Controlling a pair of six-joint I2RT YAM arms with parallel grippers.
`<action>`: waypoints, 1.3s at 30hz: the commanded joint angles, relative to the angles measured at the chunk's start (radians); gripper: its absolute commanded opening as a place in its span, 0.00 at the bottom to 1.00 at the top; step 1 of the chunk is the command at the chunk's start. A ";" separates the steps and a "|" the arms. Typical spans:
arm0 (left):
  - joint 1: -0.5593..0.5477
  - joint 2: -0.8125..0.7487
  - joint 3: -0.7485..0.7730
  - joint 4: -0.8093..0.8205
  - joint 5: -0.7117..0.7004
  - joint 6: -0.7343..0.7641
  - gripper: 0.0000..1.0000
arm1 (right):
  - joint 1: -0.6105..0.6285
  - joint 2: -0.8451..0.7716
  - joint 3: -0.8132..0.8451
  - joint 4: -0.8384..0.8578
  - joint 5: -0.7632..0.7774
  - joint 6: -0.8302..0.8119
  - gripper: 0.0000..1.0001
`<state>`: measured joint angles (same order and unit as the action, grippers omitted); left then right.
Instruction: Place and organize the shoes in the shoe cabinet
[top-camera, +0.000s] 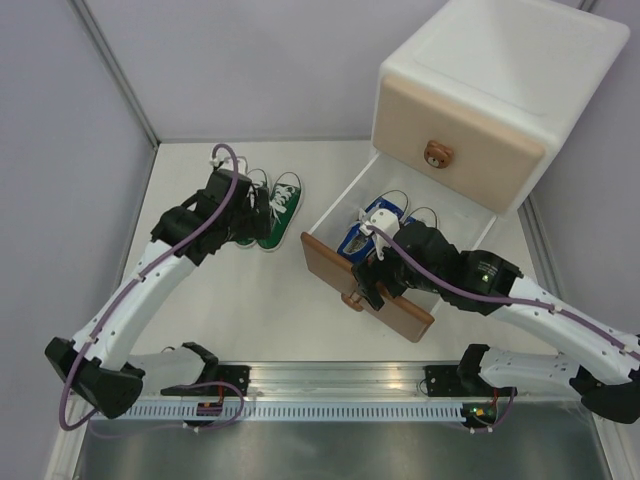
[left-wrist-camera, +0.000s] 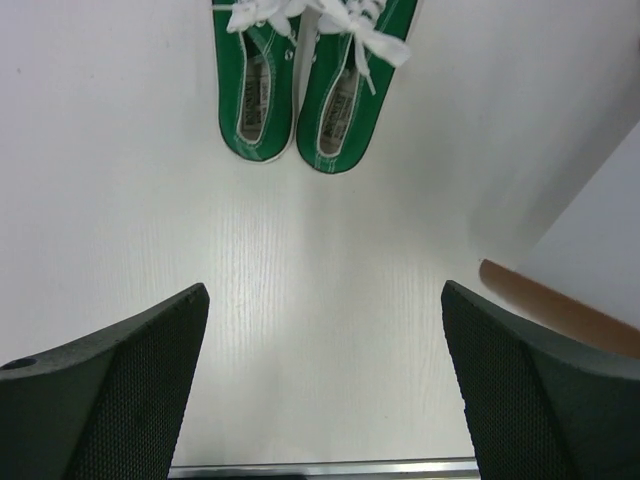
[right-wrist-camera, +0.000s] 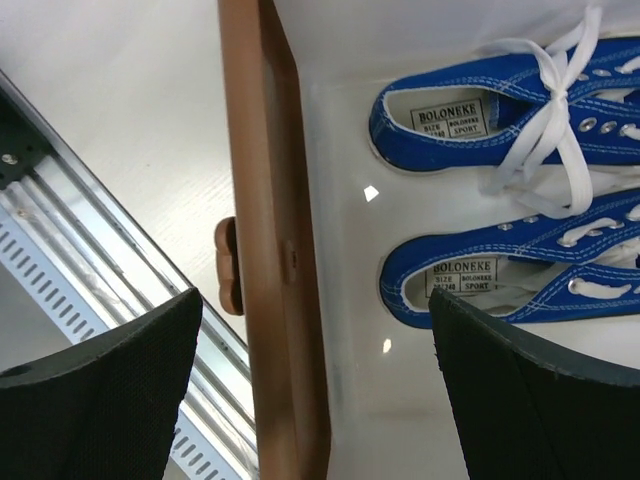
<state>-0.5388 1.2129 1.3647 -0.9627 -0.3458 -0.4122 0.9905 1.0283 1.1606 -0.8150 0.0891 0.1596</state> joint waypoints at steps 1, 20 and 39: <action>0.003 -0.120 -0.146 0.117 -0.062 -0.043 1.00 | 0.000 0.006 0.008 -0.004 0.083 -0.005 0.98; 0.003 -0.469 -0.598 0.288 -0.167 -0.043 1.00 | -0.003 0.019 0.146 -0.118 0.555 0.011 0.98; 0.003 -0.521 -0.602 0.354 -0.084 0.039 1.00 | -0.001 0.042 0.234 -0.073 0.189 -0.060 0.98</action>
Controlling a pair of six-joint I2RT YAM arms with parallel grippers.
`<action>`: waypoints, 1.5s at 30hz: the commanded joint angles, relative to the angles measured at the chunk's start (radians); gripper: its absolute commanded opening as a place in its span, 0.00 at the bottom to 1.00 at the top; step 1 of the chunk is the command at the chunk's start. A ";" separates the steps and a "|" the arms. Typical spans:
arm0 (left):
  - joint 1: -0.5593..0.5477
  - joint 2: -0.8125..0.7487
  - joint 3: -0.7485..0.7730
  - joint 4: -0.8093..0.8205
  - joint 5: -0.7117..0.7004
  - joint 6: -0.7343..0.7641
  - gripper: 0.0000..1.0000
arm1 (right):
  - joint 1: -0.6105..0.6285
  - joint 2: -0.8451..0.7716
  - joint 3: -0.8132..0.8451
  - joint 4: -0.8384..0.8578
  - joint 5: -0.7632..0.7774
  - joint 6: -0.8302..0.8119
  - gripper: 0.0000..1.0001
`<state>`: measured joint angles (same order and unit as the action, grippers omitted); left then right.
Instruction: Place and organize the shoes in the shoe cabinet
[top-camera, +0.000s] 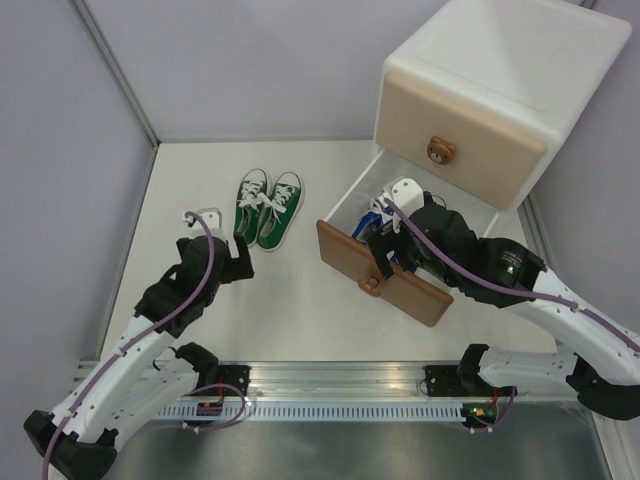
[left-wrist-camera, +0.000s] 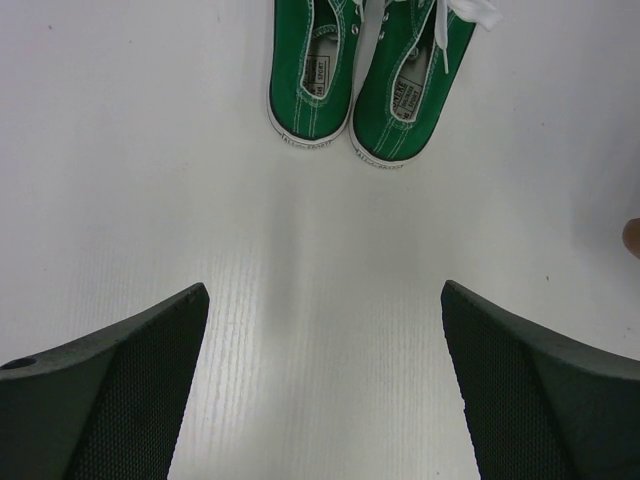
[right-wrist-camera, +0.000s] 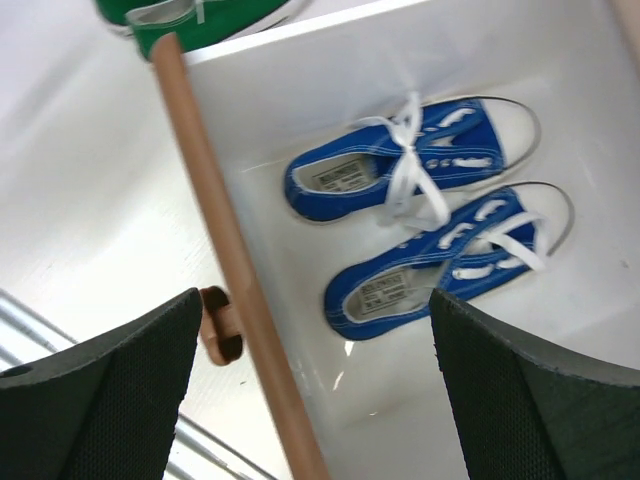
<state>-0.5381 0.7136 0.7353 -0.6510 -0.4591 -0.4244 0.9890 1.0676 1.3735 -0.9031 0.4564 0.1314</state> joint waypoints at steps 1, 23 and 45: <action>0.003 -0.026 0.029 0.042 0.027 0.059 1.00 | -0.001 0.008 0.013 0.012 -0.191 -0.032 0.98; 0.003 -0.263 -0.051 0.129 0.060 0.141 1.00 | 0.000 0.107 -0.087 -0.049 0.178 -0.068 0.98; 0.003 -0.244 -0.056 0.129 0.037 0.153 0.99 | -0.055 0.069 -0.123 0.007 0.409 -0.124 0.98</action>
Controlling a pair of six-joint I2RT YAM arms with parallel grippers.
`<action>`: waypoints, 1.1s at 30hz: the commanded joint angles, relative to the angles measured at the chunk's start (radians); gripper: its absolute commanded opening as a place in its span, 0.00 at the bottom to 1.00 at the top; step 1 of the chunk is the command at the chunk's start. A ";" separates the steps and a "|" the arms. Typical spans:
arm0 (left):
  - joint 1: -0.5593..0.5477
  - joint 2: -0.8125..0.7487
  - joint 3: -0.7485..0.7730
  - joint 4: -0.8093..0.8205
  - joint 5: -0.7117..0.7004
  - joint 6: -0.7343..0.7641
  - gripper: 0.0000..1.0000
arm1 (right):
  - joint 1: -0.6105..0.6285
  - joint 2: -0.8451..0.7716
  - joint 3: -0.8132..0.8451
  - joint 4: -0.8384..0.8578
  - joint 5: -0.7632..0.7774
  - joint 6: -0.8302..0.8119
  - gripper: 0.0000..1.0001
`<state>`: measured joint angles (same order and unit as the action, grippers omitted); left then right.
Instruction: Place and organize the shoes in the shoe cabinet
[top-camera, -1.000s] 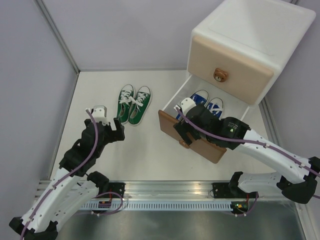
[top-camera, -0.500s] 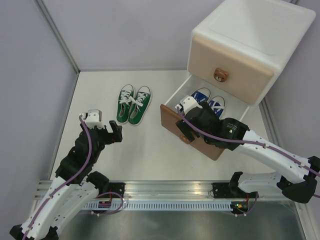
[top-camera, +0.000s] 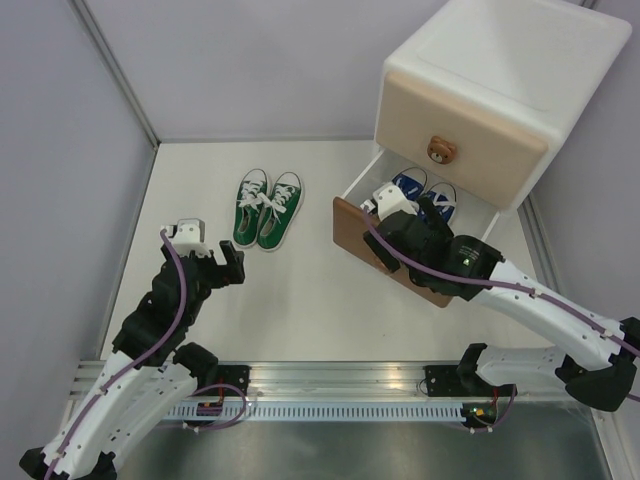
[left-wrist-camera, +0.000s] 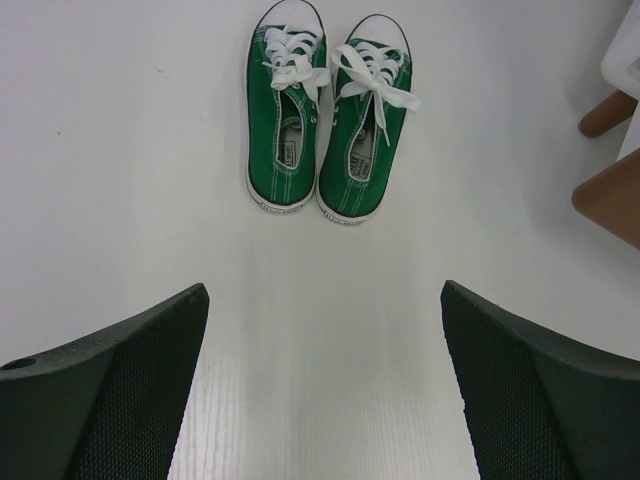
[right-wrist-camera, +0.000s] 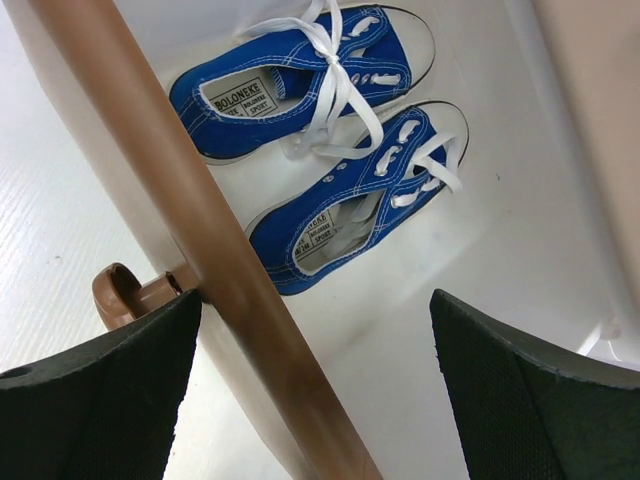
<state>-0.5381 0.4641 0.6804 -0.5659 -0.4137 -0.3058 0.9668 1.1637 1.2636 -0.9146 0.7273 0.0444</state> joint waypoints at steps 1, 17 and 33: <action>0.001 0.008 -0.001 0.044 -0.008 0.034 0.99 | -0.037 -0.030 -0.018 0.022 0.150 -0.035 0.98; 0.003 0.019 -0.001 0.044 -0.010 0.036 0.99 | -0.119 -0.010 0.074 0.031 0.242 0.005 0.98; 0.003 0.019 -0.001 0.046 -0.013 0.033 0.99 | -0.117 -0.038 0.099 0.074 -0.538 0.074 0.97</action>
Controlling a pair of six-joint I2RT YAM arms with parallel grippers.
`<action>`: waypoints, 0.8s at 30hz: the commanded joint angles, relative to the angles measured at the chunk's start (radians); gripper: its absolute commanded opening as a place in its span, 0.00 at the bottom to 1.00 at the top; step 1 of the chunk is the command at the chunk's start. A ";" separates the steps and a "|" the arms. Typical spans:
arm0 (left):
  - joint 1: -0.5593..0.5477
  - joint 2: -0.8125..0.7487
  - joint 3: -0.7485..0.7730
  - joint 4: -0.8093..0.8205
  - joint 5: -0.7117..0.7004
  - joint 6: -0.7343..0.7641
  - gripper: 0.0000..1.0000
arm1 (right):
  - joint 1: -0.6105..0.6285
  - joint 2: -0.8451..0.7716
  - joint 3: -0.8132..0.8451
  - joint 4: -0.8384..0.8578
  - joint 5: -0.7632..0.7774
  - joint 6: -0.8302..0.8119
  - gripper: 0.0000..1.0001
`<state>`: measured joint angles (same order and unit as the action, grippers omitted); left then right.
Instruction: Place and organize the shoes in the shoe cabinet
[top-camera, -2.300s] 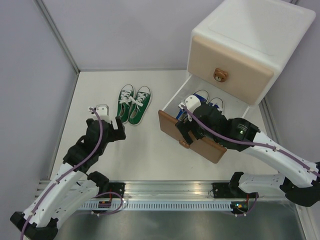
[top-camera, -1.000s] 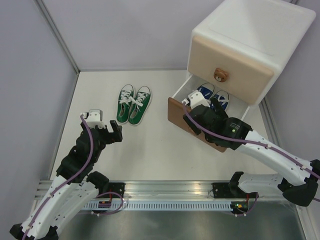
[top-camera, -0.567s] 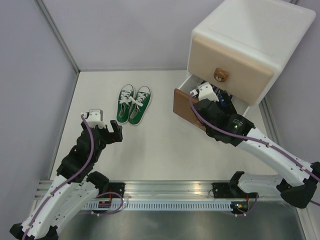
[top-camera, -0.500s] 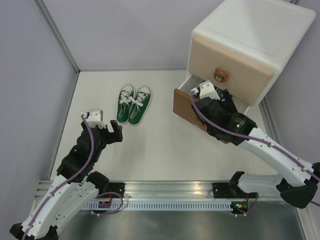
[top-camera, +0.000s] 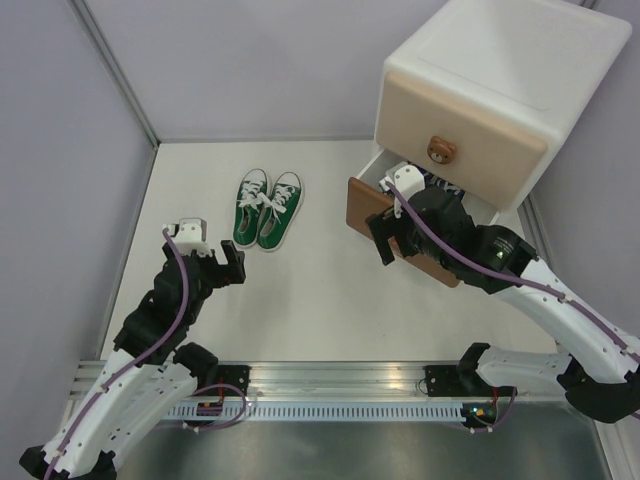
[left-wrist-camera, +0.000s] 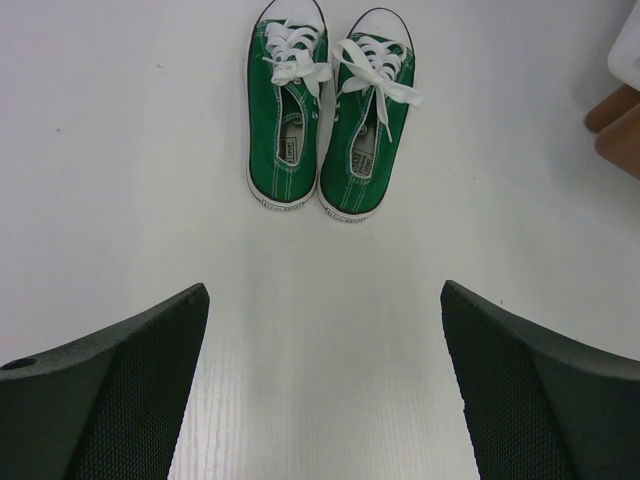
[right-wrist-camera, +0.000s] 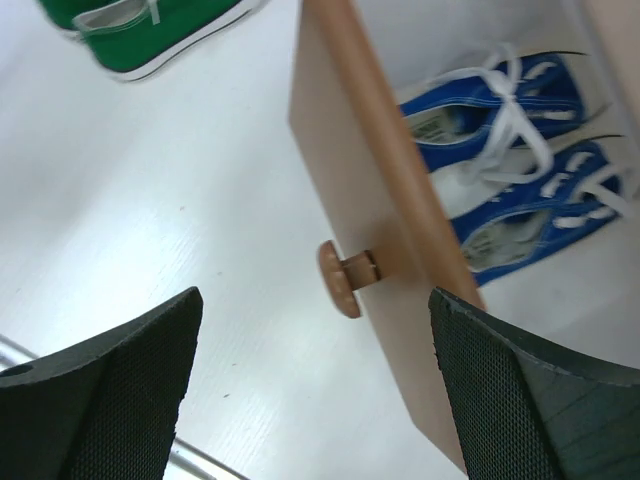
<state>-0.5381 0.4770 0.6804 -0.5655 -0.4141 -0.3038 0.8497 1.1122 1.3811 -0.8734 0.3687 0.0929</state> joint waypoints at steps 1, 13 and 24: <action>0.003 0.005 -0.001 0.046 -0.012 0.032 0.99 | 0.000 0.020 -0.027 0.036 -0.194 0.027 0.97; 0.003 0.003 -0.001 0.044 -0.009 0.032 0.99 | -0.017 0.126 -0.128 0.042 0.149 0.010 0.98; 0.003 0.002 -0.002 0.046 -0.011 0.032 0.99 | -0.141 0.147 -0.159 0.165 0.357 -0.082 0.98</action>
<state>-0.5381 0.4782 0.6804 -0.5655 -0.4141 -0.3035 0.7517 1.2526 1.2304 -0.7914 0.5617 0.0624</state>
